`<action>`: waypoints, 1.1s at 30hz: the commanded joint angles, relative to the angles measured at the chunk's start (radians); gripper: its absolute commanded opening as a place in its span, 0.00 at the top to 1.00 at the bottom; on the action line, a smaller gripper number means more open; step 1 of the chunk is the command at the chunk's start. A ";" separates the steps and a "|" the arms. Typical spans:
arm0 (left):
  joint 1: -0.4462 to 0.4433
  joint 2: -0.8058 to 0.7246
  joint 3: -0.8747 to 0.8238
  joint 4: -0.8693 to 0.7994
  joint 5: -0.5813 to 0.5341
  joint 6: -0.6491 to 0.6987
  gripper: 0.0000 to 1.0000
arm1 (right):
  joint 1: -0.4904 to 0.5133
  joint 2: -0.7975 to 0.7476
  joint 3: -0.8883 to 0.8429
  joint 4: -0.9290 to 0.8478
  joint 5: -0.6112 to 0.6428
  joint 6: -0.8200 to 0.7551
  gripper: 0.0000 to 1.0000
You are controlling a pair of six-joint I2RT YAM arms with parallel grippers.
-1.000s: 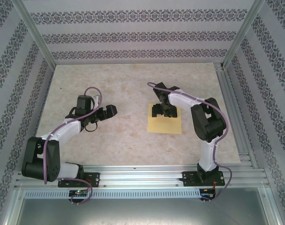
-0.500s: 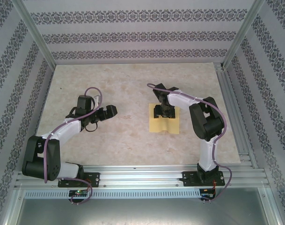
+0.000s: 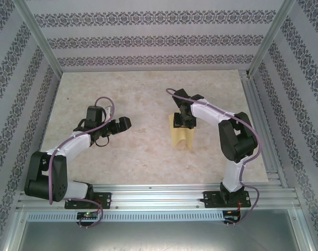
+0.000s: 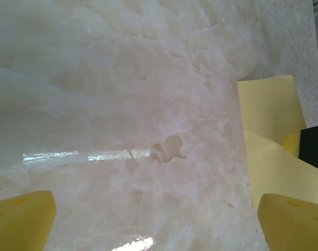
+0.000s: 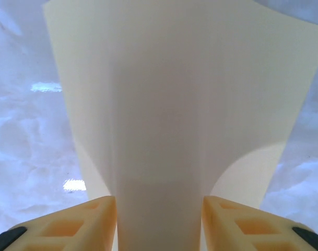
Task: Fold a paper plane with a square sheet of paper (pick it up from the middle)
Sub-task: Fold the square sheet of paper in half at the center of the table.
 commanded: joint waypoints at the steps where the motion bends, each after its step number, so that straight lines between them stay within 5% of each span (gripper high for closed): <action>1: -0.015 0.004 0.025 -0.009 0.001 0.013 0.00 | -0.002 -0.035 0.013 -0.013 -0.035 -0.004 0.53; 12: -0.017 -0.017 0.031 -0.011 0.001 -0.002 0.00 | 0.021 -0.127 0.015 0.099 -0.268 0.050 0.55; 20: -0.017 -0.063 0.051 -0.043 -0.002 -0.006 0.00 | 0.059 -0.132 -0.037 0.352 -0.458 0.184 0.54; 33: -0.045 -0.071 0.056 0.000 0.043 -0.061 0.00 | -0.002 -0.114 -0.262 0.496 -0.467 0.217 0.49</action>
